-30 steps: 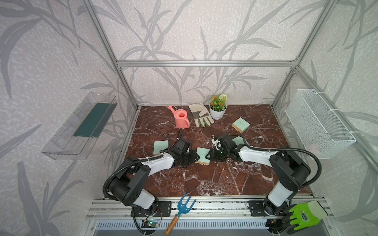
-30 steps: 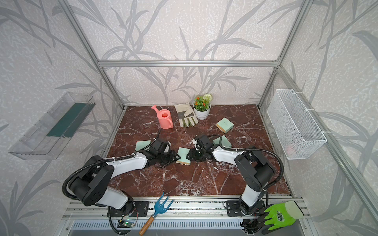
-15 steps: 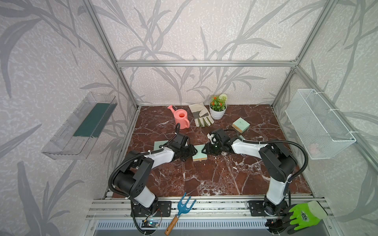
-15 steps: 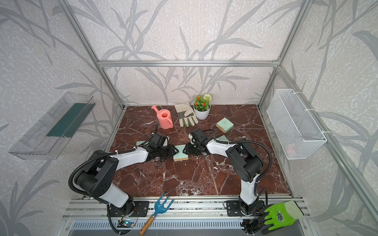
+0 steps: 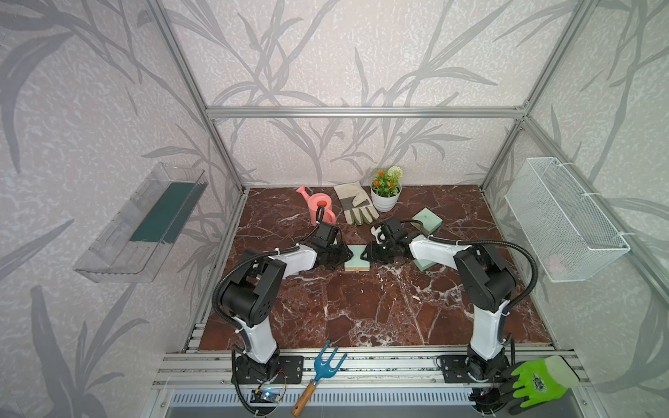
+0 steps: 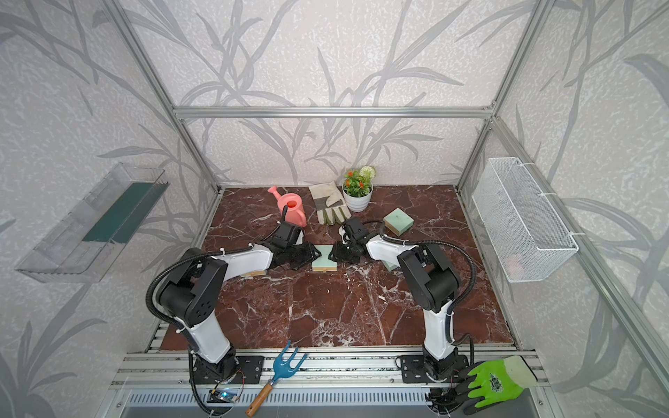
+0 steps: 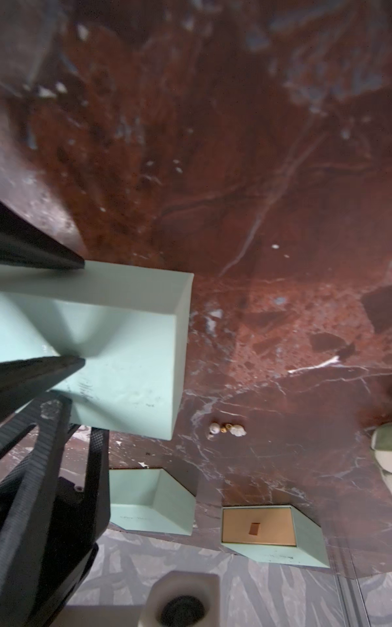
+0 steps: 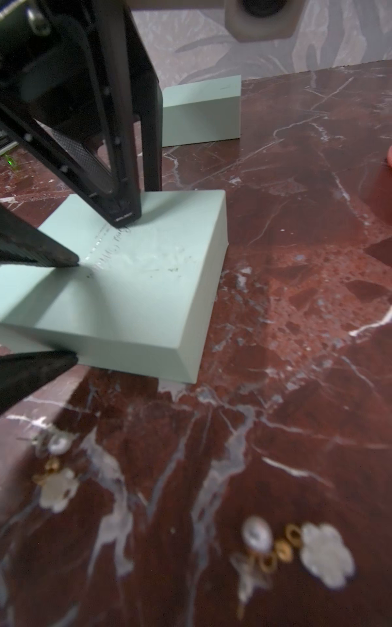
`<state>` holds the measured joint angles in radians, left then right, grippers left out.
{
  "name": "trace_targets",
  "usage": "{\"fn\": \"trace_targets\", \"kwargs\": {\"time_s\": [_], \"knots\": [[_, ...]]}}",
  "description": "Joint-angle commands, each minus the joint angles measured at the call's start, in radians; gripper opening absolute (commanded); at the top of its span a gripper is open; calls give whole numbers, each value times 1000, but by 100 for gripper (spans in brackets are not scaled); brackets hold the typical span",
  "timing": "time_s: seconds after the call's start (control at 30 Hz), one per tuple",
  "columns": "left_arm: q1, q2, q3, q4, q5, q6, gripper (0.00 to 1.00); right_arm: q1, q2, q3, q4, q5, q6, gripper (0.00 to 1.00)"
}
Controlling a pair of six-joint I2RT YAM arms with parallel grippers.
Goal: Take out the earrings from the drawer-style jewelry box
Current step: Move the jewelry box to the center of the board.
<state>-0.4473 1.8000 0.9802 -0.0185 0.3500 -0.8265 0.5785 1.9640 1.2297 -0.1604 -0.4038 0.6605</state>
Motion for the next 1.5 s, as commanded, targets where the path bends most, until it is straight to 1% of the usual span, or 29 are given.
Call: {"fn": "trace_targets", "kwargs": {"time_s": [0.0, 0.17, 0.23, 0.73, 1.0, 1.2, 1.33, 1.47], "knots": [[-5, 47, 61, 6, 52, 9, 41, 1, 17, 40, -15, -34, -16, 42], [-4, 91, 121, -4, 63, 12, 41, -32, 44, 66, -24, -49, -16, 41], [-4, 105, 136, 0, 77, 4, 40, -40, 53, 78, -29, -58, -47, 41], [-5, 103, 135, 17, 89, -11, 40, -61, 75, 117, -51, -58, -59, 41], [-1, 85, 131, 2, 81, -12, 40, -70, 36, 87, -39, -34, -55, 42], [32, 2, 95, -31, 47, -19, 41, -82, 7, 98, -63, -39, -64, 43], [73, -92, 44, -34, 46, -22, 41, -99, -46, 86, -70, -32, -67, 44], [102, -210, -15, -44, 49, -25, 42, -134, -125, 63, -79, -36, -65, 47]]}}
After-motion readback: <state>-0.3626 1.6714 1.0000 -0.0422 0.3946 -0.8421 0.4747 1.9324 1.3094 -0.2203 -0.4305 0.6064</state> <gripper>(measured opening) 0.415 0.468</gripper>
